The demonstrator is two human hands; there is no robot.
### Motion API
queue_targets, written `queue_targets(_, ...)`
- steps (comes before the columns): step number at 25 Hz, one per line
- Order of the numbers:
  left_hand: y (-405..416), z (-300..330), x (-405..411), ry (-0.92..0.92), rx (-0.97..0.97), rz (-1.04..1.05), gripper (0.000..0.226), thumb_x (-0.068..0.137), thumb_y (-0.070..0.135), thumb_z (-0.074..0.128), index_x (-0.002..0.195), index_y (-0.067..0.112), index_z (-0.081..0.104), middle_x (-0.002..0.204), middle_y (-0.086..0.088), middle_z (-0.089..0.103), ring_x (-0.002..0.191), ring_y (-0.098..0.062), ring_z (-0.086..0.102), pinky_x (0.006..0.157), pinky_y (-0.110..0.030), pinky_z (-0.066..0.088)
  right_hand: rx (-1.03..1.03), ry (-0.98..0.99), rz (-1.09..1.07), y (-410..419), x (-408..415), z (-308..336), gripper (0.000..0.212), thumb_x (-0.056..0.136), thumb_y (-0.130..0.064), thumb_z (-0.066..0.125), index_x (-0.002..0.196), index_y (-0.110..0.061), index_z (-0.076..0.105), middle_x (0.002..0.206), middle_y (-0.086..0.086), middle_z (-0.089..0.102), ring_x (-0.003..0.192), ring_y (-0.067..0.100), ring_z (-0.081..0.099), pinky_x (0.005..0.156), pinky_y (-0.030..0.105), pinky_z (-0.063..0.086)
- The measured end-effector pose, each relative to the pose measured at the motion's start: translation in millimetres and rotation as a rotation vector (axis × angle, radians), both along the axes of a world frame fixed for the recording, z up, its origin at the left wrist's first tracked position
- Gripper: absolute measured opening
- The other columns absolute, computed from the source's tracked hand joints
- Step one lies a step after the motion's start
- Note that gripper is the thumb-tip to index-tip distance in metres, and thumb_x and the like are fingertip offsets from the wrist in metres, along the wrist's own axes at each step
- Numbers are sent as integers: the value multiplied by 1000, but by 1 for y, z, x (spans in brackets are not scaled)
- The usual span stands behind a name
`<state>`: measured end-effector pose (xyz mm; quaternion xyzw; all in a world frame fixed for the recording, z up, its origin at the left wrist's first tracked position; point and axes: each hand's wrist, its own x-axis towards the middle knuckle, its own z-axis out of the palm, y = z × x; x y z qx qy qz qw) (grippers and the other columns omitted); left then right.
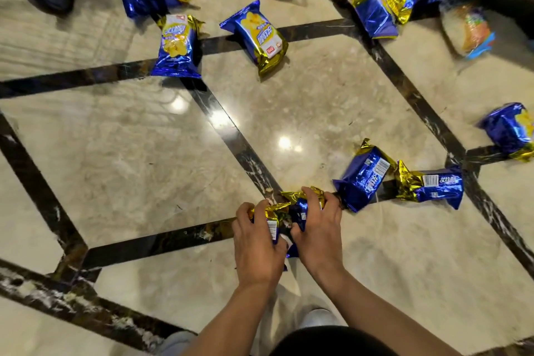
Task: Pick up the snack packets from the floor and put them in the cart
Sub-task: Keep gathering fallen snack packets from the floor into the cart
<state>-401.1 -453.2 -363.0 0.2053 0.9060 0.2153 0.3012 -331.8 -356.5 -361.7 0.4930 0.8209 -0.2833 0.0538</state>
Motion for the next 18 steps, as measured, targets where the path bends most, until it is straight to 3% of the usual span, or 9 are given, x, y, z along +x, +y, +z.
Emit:
queue_targets(5,-3,40,-13,-89,75,148,75,78,10,74,141,24,36,143,0,26,122,-25,46,101,-40,48,-122,94,-70,6,-3,40,69,86,-5,65,145,-23,35,147,4,24,134,27,33,109,37,37)
queue_targets(7,-6,90,-20,-140,122,219,71,83,8,70,142,24,35,143,4,23,109,-20,57,96,-37,52,-149,129,-100,8,-7,87,64,89,-6,62,145,-22,34,151,3,20,132,27,41,105,32,40)
queue_targets(9,-11,163,-30,-148,136,233,71,85,8,70,144,25,35,145,3,22,96,-13,57,92,-30,51,-152,146,-90,9,-13,161,62,90,-9,62,145,-22,34,153,2,18,128,25,48,96,27,43)
queue_targets(12,-19,280,-44,-144,130,234,84,83,7,73,149,29,27,148,2,18,98,-10,54,89,-26,52,-148,135,-53,1,-26,285,69,91,-12,62,149,-25,27,154,0,13,126,23,50,87,25,45)
queue_targets(15,-25,428,-58,-127,195,248,101,79,5,77,154,27,14,149,2,14,109,-12,52,91,-22,49,-174,173,-21,-16,-44,433,84,91,-14,63,155,-27,10,158,2,8,129,23,45,89,28,45)
queue_targets(18,-33,567,-70,-155,188,296,109,78,9,80,157,17,4,158,-1,8,130,-16,43,92,-10,33,-218,195,-40,-30,-60,569,98,88,-16,69,157,-17,0,161,5,10,139,21,31,97,22,33)
